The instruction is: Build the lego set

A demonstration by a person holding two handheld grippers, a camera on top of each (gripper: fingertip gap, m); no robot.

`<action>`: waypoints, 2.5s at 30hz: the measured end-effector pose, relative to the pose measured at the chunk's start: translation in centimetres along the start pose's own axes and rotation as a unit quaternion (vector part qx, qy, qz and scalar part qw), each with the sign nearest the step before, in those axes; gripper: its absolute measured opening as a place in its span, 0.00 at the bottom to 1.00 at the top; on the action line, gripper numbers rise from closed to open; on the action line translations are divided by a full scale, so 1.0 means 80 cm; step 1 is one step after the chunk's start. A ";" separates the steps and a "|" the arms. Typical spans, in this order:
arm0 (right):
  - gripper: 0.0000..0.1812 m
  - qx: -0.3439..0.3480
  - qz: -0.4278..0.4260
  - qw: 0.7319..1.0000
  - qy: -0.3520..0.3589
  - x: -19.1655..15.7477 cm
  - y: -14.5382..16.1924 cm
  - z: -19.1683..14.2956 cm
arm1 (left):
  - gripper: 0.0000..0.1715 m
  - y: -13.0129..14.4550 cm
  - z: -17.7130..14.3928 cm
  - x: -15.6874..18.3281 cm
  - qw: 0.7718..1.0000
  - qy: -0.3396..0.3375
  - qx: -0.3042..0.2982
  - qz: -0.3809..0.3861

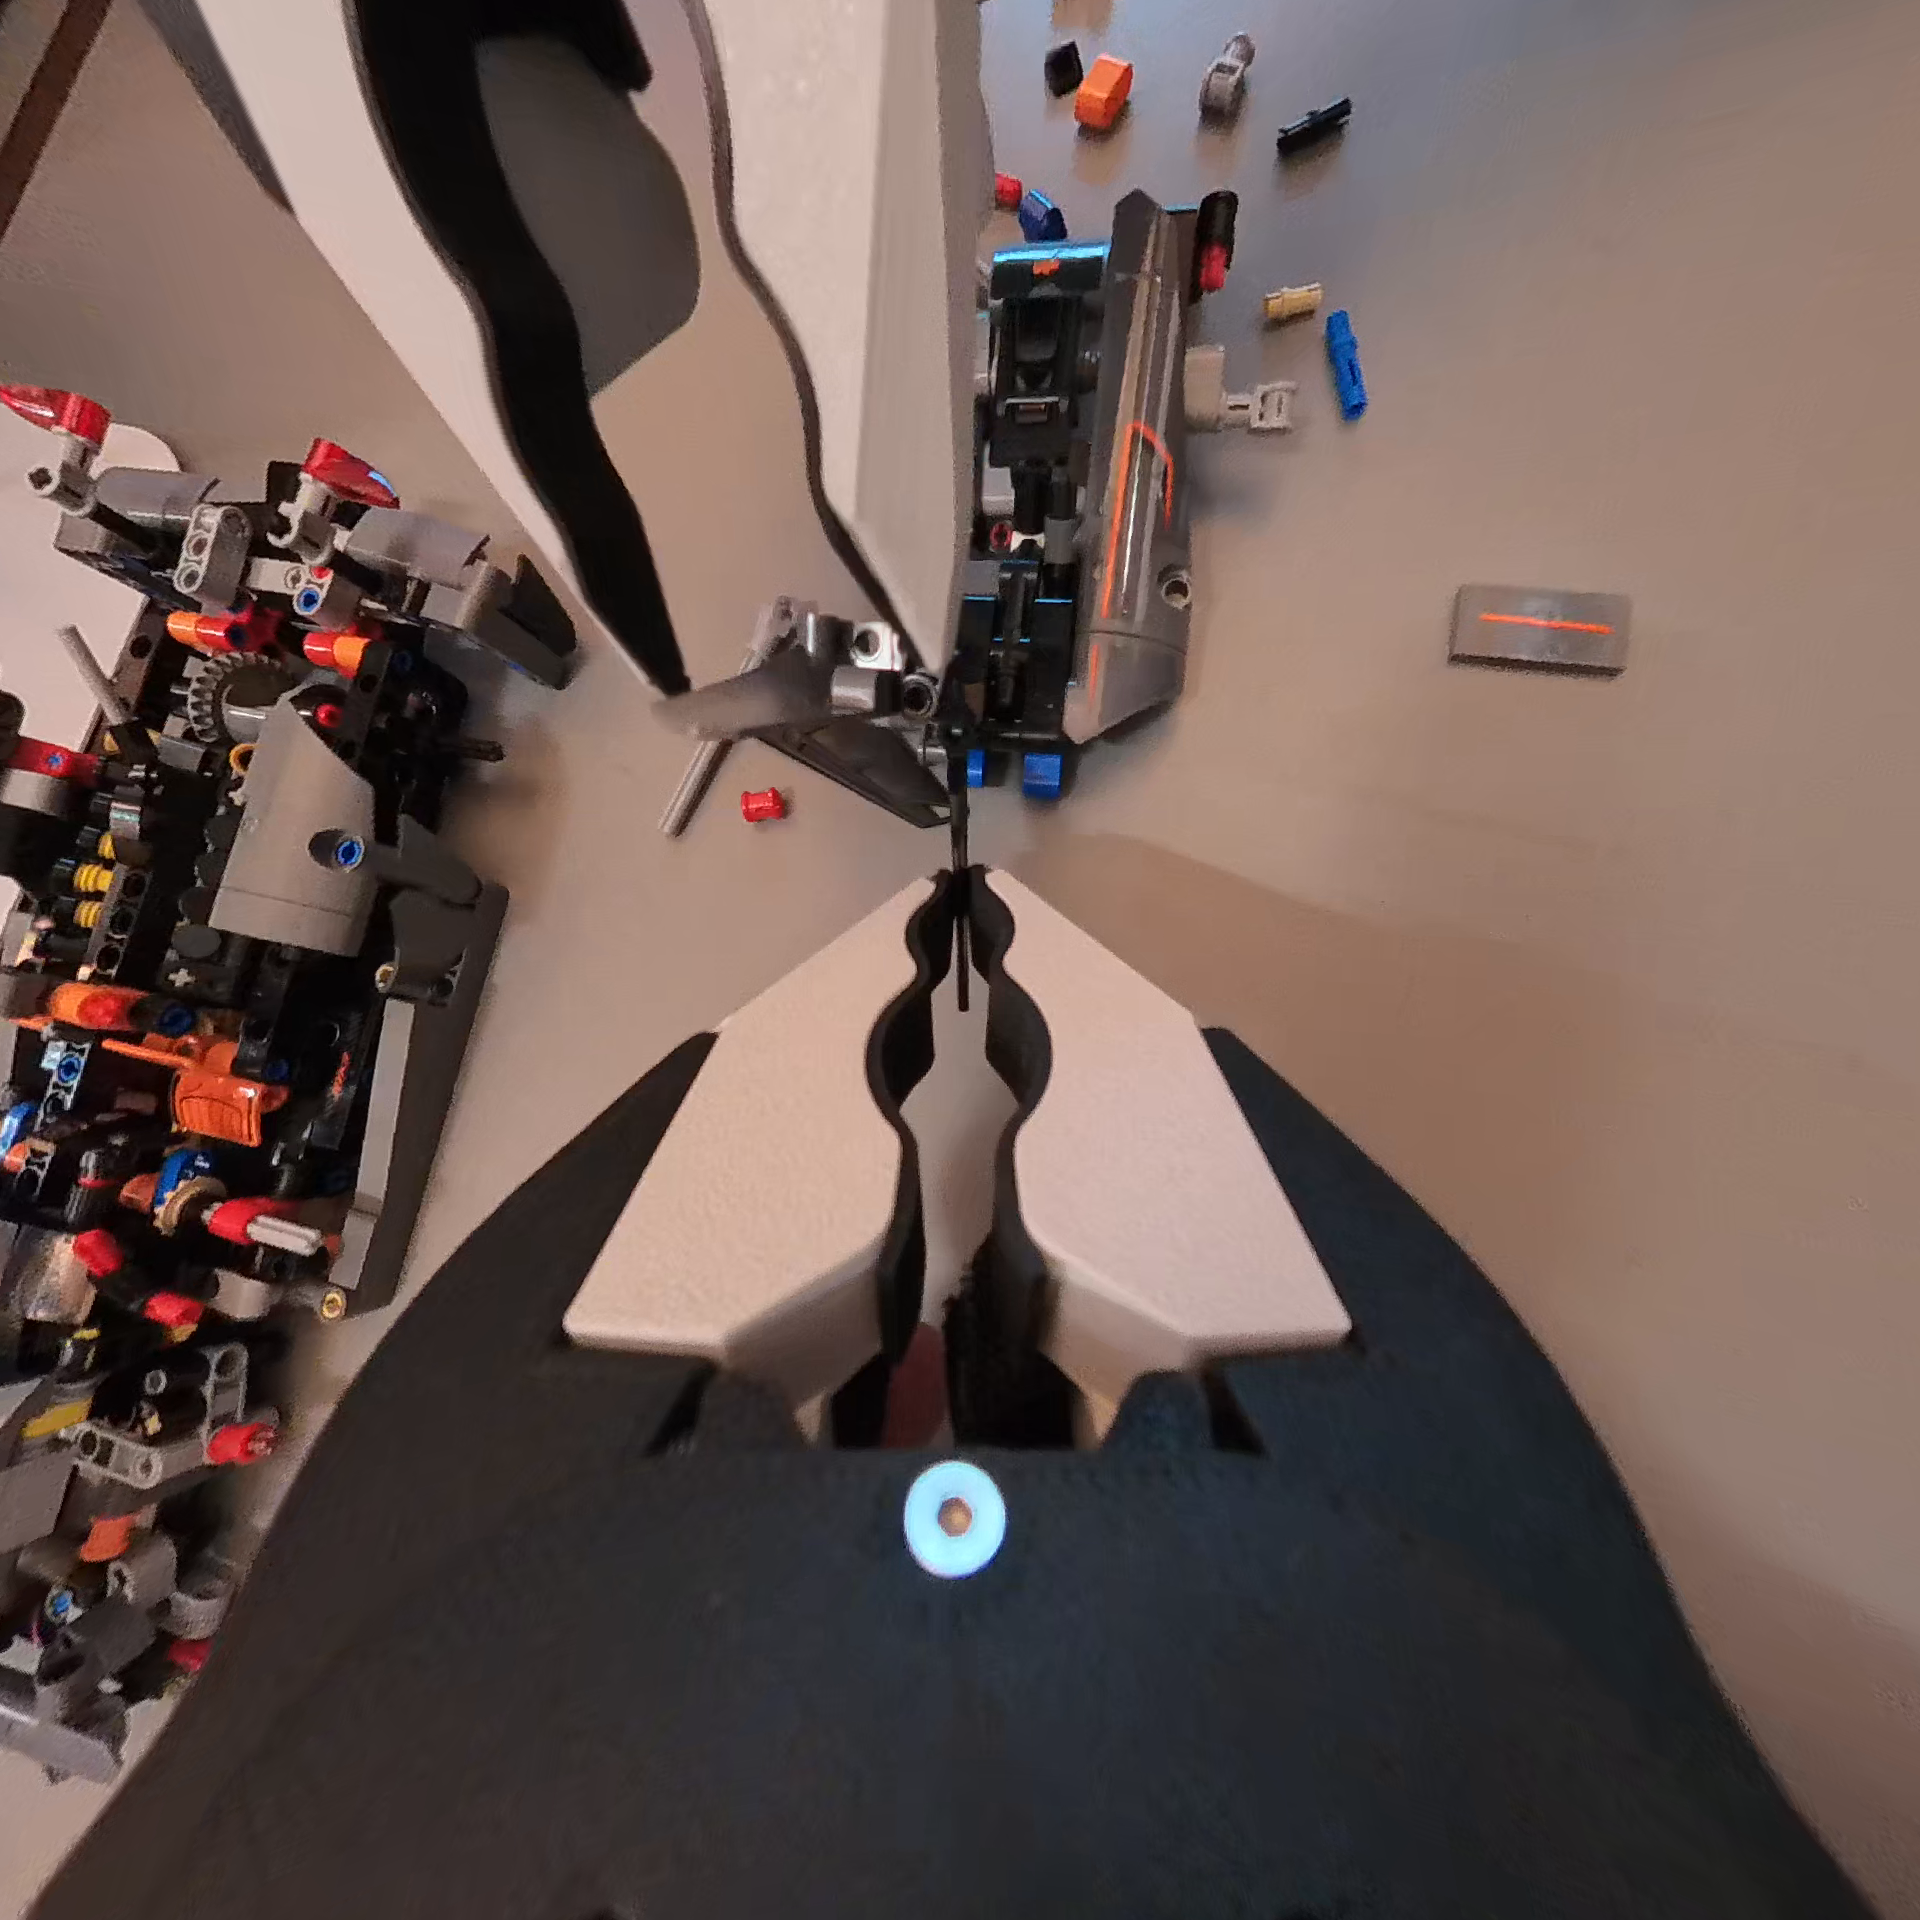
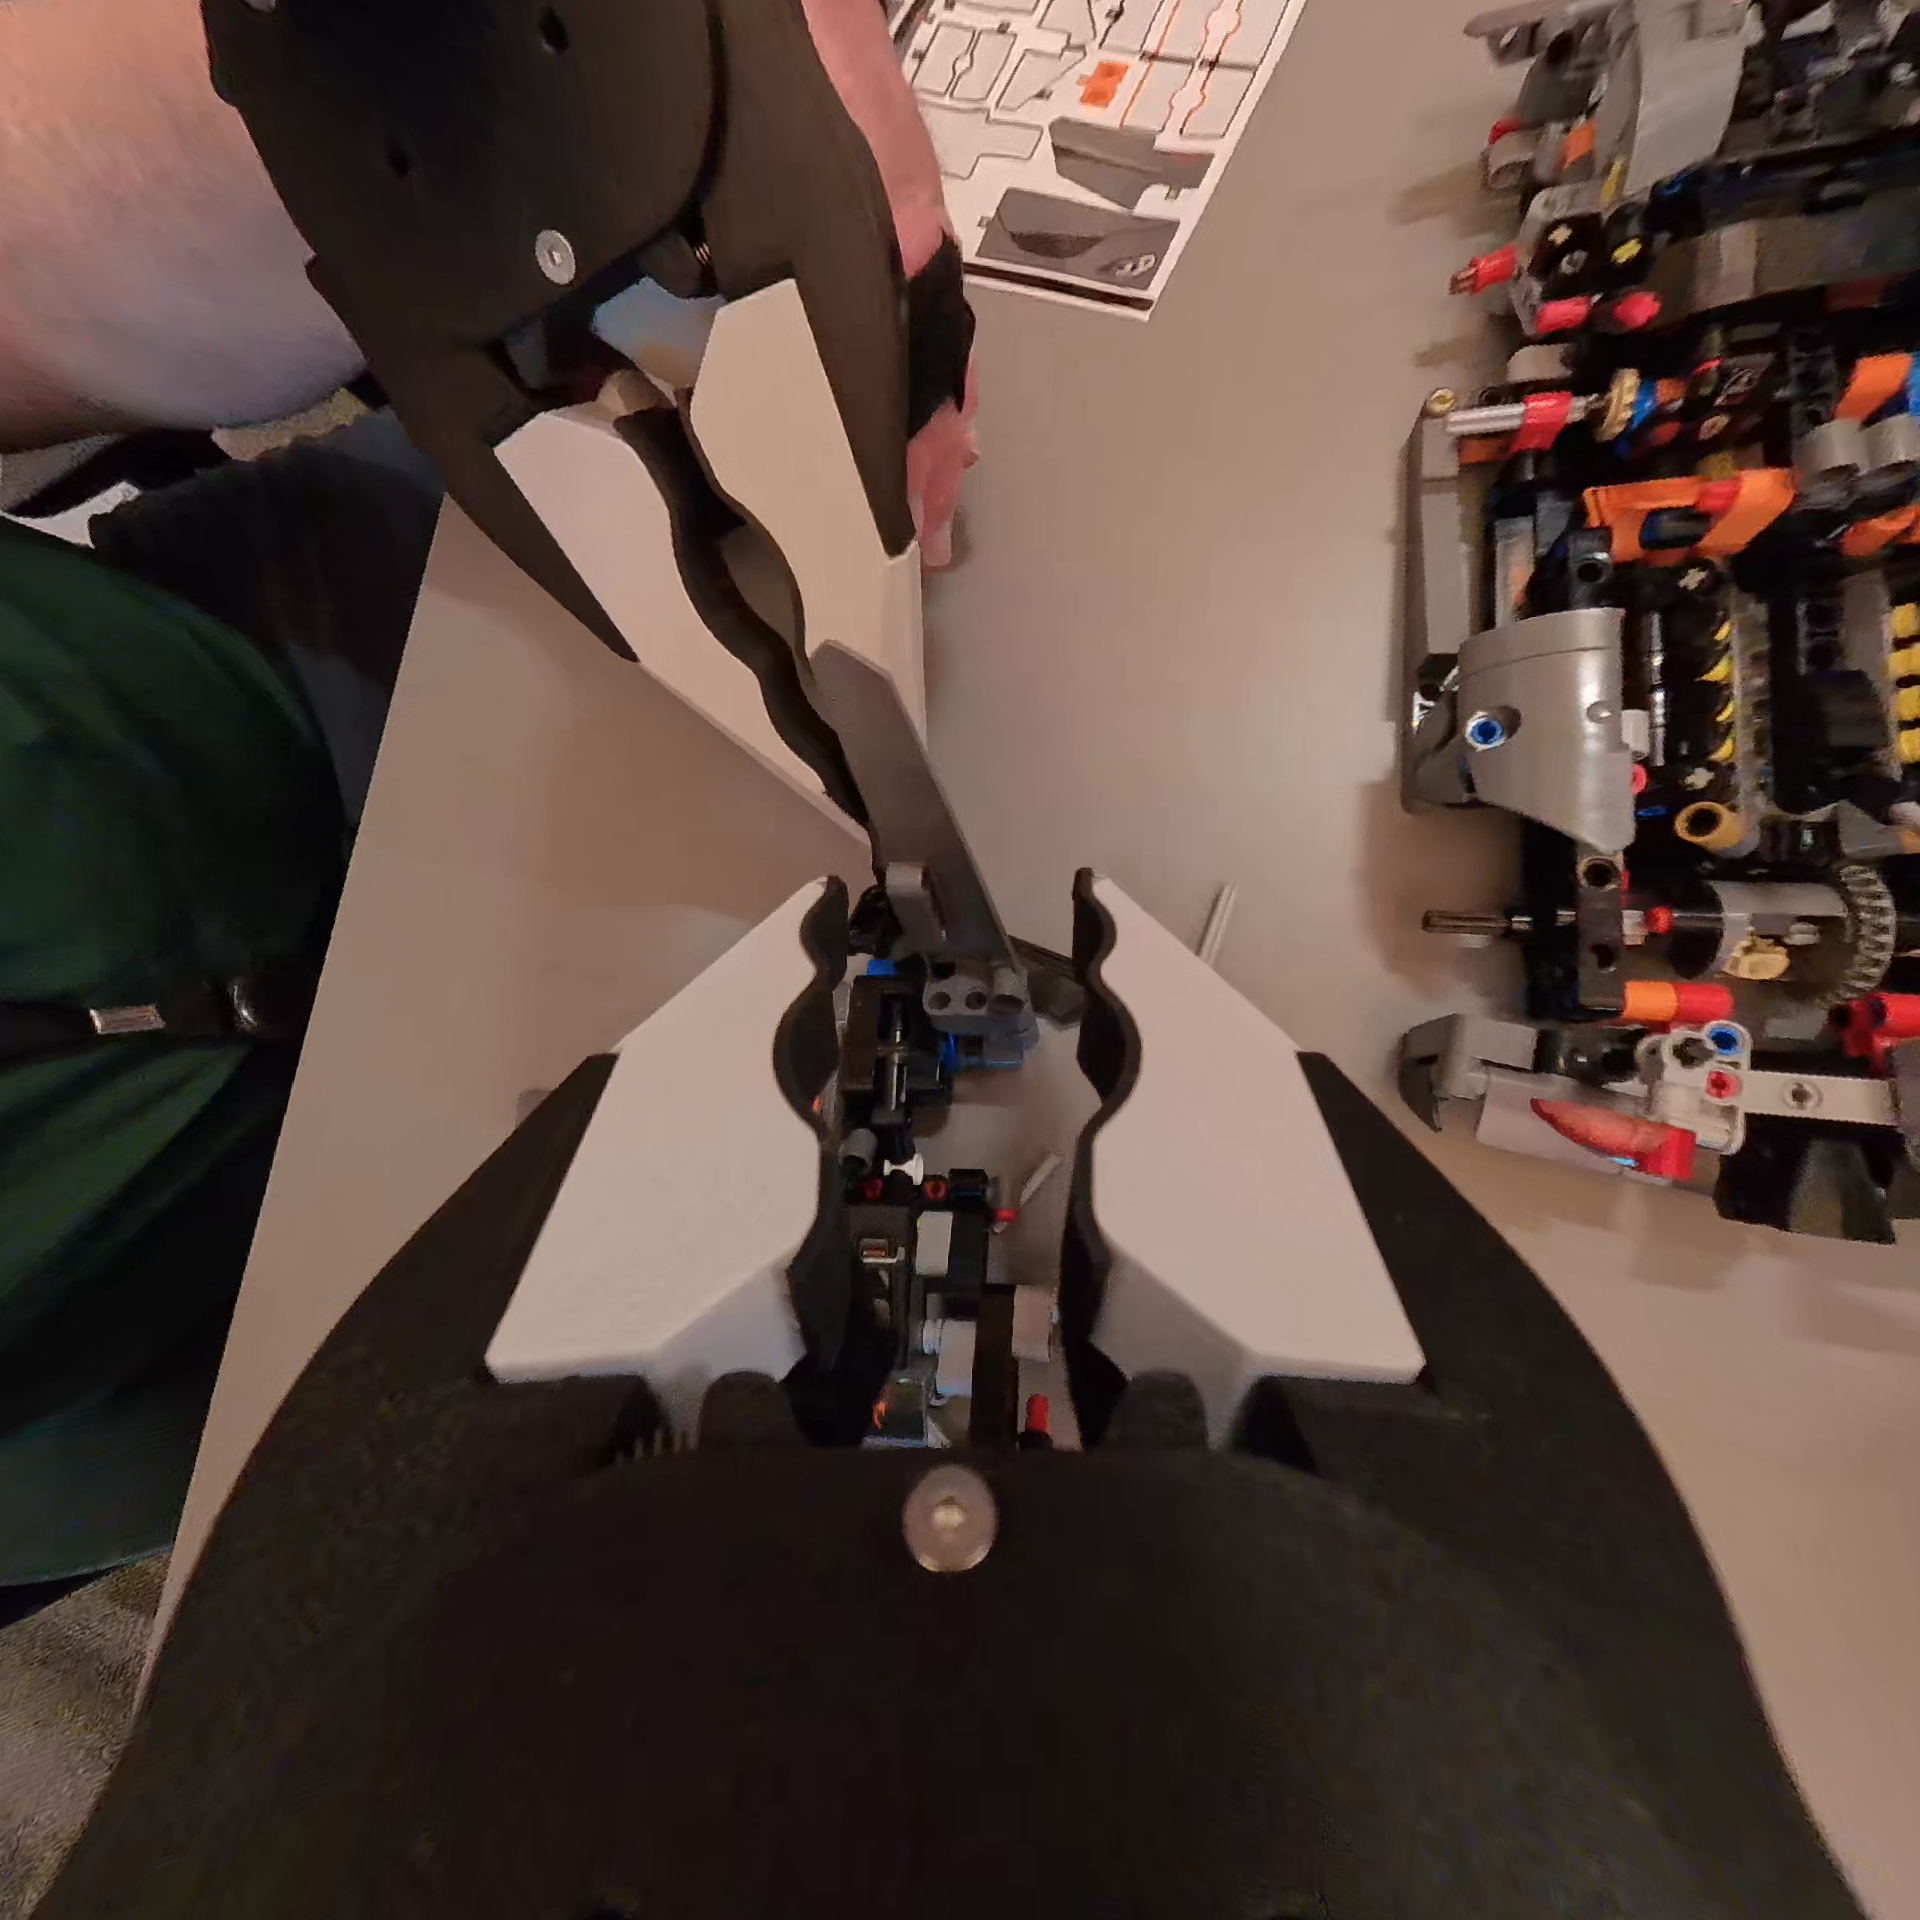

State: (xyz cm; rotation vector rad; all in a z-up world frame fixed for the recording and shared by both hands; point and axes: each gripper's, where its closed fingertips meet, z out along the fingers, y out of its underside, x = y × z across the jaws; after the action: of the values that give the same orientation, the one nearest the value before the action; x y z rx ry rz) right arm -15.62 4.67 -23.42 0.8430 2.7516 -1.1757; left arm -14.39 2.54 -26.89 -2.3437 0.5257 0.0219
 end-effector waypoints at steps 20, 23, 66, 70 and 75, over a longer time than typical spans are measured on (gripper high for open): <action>0.16 0.006 0.000 1.000 -0.029 0.000 0.004 0.008 | 0.00 -0.006 0.000 -0.003 1.000 0.024 -0.005 0.014; 0.16 0.012 0.007 0.999 -0.036 0.000 0.005 0.007 | 0.00 -0.007 0.000 -0.002 0.999 0.028 -0.006 0.018; 0.14 0.040 0.034 0.991 -0.125 -0.004 0.011 0.009 | 0.00 -0.018 0.001 -0.009 0.995 0.079 0.001 0.058; 0.13 0.042 0.038 0.989 -0.136 -0.005 0.011 0.008 | 0.00 -0.019 0.000 -0.009 0.994 0.085 0.000 0.067; 0.15 0.043 0.034 0.989 -0.138 -0.004 0.012 0.007 | 0.00 -0.019 0.000 -0.010 0.993 0.090 -0.006 0.080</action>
State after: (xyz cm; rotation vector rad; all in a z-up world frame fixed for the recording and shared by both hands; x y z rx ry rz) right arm -14.96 4.66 -24.35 0.7143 2.4487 -1.2970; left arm -14.53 3.78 -25.78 -2.3228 0.8036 -0.1137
